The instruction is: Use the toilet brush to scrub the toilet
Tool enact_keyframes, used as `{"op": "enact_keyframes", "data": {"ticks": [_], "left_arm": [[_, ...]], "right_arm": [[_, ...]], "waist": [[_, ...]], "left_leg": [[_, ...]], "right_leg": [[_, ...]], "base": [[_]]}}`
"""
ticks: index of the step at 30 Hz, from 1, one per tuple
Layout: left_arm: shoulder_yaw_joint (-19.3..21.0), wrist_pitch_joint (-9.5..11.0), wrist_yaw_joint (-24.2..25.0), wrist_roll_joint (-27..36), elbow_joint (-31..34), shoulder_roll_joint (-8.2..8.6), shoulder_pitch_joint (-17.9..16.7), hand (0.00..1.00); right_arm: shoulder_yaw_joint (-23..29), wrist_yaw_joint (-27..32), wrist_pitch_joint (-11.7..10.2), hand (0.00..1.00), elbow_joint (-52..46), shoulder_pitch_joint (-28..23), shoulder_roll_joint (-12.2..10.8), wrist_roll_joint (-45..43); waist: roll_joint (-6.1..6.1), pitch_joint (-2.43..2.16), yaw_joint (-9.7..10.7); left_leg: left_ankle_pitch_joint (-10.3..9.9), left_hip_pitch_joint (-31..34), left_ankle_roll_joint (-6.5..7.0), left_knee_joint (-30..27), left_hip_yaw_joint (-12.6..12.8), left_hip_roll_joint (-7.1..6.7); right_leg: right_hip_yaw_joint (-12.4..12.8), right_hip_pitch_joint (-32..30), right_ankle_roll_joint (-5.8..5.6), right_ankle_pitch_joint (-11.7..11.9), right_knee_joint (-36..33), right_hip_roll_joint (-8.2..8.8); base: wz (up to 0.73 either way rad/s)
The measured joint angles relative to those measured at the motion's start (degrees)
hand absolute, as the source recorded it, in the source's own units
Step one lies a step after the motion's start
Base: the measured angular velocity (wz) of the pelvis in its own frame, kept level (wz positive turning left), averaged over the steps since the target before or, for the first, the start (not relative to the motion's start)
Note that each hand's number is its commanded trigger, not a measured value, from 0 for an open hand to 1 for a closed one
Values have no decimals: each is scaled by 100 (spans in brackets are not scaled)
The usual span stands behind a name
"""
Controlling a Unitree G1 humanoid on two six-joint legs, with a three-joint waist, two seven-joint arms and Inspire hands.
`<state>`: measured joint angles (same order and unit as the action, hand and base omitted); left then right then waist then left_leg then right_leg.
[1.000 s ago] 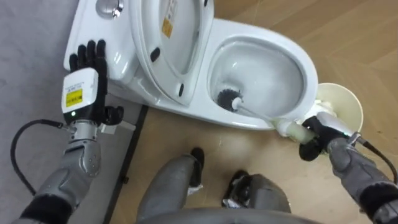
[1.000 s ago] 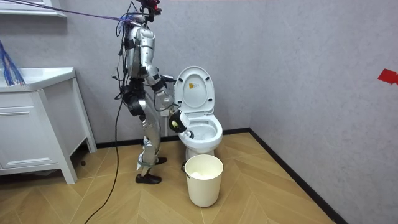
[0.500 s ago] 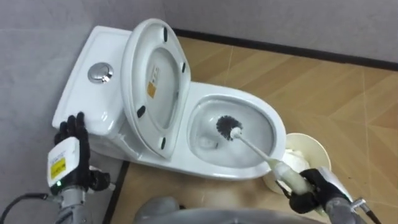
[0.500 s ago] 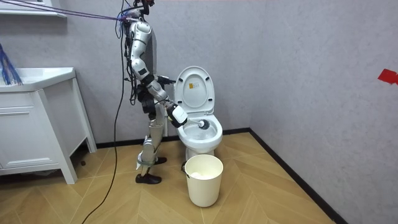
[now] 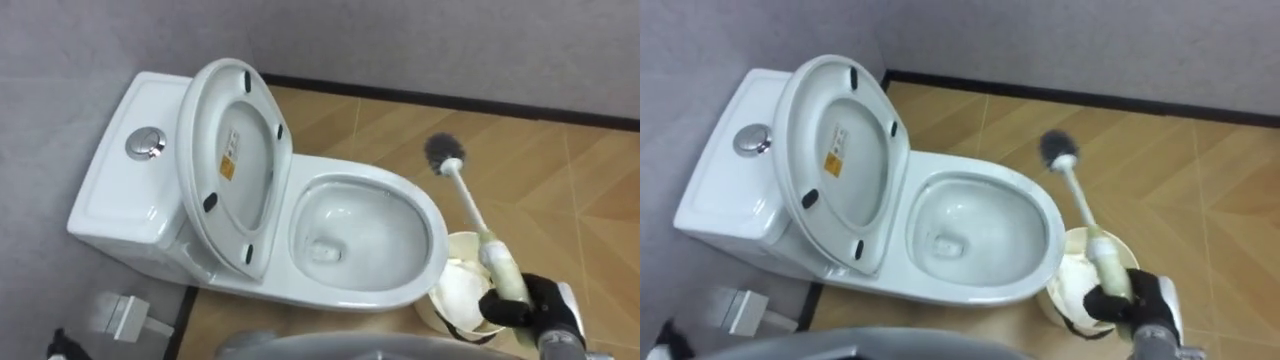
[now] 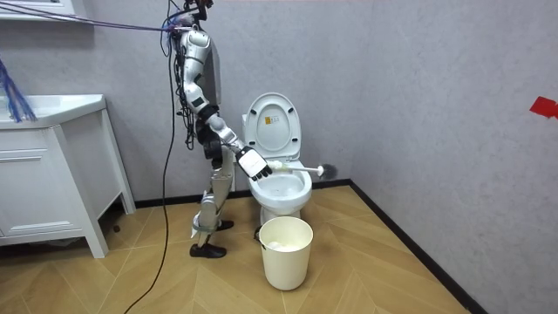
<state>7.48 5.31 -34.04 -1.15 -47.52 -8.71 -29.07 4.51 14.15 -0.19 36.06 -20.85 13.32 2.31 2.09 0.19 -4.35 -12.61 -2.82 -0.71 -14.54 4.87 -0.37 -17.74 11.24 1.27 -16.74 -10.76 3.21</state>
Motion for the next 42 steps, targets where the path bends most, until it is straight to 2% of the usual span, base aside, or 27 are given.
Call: {"op": "enact_keyframes", "data": {"ticks": [4, 6, 10, 11, 12, 13, 14, 17, 22, 24, 27, 31, 36, 42], "left_arm": [[232, -24, 111, 382, -329, 91, -6, 0], [405, -83, 187, 470, -397, 179, 17, 0], [578, -126, 358, 483, -525, 184, 146, 0], [591, -134, 394, 549, -539, 169, 185, 0], [593, -146, 476, 613, -552, 161, 193, 0], [593, -163, 515, 616, -566, 161, 194, 0], [598, -198, 605, 602, -620, 162, 202, 0], [622, -299, 852, 463, -831, 169, 359, 0], [583, -395, 1177, -458, -859, 161, 642, 0], [578, -422, 1303, -613, -1016, 157, 952, 0], [571, -454, 1478, -739, -1059, 157, 1204, 0], [553, -565, 1645, -997, -1059, 148, 1210, 0], [551, -840, 1933, -1429, -1112, 145, 1229, 0], [399, -916, 2008, -1484, -1231, 146, 1327, 0]], "right_arm": [[197, 148, -11, 100, 0, -52, -74, 289], [201, 172, -11, 100, 1, -76, -103, 406], [194, 278, -72, 100, 87, -105, -186, 414], [194, 309, -152, 90, 255, -93, -222, 432], [195, 345, -173, 42, 434, -71, -256, 451], [194, 361, -172, 6, 499, -66, -271, 454], [202, 402, -172, 0, 665, -60, -308, 453], [476, 461, -185, 0, 1078, -30, -451, 405], [643, 539, -216, 0, 1865, 215, -457, 339], [633, 539, -216, 0, 2063, 279, -460, 4], [629, 576, -211, 0, 2208, 316, -457, -403], [564, 568, -101, 0, 2415, 352, -459, -759], [472, 421, 70, 0, 2669, 406, -460, -1258], [296, 184, 162, 0, 2837, 521, -463, -1693]], "waist": [[-44, 0, 32], [-84, 2, 59], [-132, -14, 110], [-132, -16, 136], [-131, -19, 168], [-129, -20, 186], [-119, -28, 241], [-120, -37, 312], [-100, -46, 550], [-139, -20, 574], [-144, -15, 568], [-152, -16, 560], [-161, -18, 561], [-157, -18, 559]], "left_leg": [[-43, 15, 20, -11, 67, 57], [-61, 12, 31, -9, 142, 65], [-56, -37, 36, -2, 188, 65], [-55, -47, 37, -4, 212, 57], [-55, -77, 37, 4, 241, 49], [-55, -97, 37, 15, 250, 46], [-55, -137, 37, 50, 276, 45], [-52, -206, 32, 108, 321, 49], [-52, -213, 33, 94, 401, 51], [-53, -258, 33, 102, 458, 59], [-54, -292, 36, 112, 558, 76], [-56, -269, 37, 117, 603, 83], [-55, -287, 37, 119, 593, 89], [-55, -292, 37, 119, 591, 93]], "right_leg": [[85, -27, -19, 23, 6, -13], [206, -39, -24, 20, 25, -20], [337, -83, -37, 38, 16, -32], [347, -85, -34, 50, 15, -32], [364, -67, -32, 55, 12, -31], [371, -47, -32, 56, 12, -31], [388, -21, -33, 58, 12, -31], [517, -17, -25, 63, 18, -43], [671, -31, -23, 63, 4, -54], [747, -32, -21, 64, 16, -57], [884, -43, -26, 66, 21, -71], [963, -123, -32, 84, 9, -108], [983, -129, -27, 87, 11, -113], [981, -126, -23, 90, 3, -118]], "base": [[-9], [-18], [-15], [-13], [-11], [-8], [-15], [-12], [-6], [-14], [-17], [-13], [-4], [0]]}}
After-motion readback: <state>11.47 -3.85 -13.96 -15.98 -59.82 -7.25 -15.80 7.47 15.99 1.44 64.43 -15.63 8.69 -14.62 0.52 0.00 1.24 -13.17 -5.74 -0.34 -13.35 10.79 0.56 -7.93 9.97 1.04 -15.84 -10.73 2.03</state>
